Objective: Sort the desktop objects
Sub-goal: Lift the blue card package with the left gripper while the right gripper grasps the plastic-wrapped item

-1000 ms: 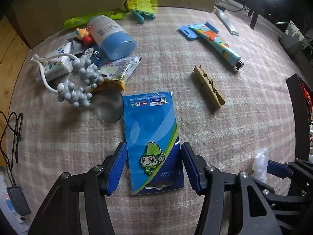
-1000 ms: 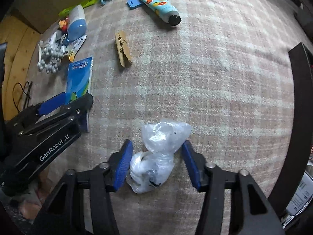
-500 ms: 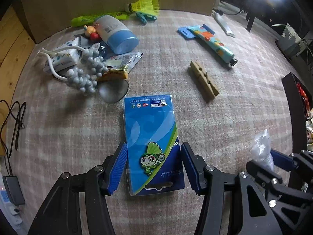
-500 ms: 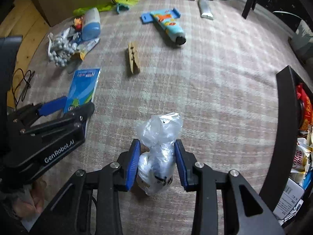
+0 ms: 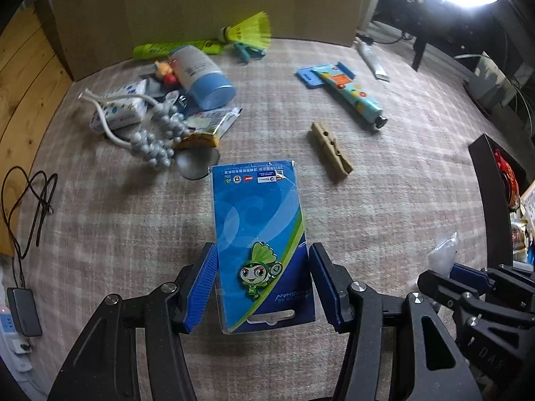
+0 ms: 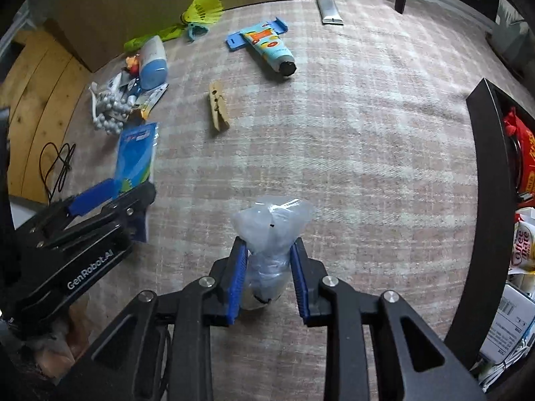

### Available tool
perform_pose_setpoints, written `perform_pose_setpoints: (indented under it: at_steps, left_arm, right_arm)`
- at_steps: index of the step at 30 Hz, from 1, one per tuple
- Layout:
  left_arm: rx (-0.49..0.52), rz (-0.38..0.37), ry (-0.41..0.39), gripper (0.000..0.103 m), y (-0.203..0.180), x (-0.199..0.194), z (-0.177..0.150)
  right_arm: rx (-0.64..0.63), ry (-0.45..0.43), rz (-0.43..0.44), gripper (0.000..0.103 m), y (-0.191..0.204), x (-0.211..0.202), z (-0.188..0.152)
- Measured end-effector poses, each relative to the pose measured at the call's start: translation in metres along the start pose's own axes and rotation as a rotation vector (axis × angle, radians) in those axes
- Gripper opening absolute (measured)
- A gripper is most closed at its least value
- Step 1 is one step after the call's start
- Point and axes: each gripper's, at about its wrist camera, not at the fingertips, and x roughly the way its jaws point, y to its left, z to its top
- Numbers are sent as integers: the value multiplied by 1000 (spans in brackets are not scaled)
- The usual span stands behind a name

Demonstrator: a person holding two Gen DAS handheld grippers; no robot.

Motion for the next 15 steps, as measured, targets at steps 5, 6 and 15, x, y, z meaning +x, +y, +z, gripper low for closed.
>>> perform_pose_setpoints:
  at_steps: [5, 6, 15]
  left_arm:
    - [-29, -6, 2, 53, 10, 1, 0]
    - [-33, -7, 3, 53, 11, 0, -1]
    - [-27, -18, 2, 53, 10, -3, -4]
  right_arm:
    - [16, 33, 28, 50, -3, 6, 3]
    - [5, 37, 11, 50, 0, 10, 4]
    - [-39, 58, -64, 35, 8, 28, 3]
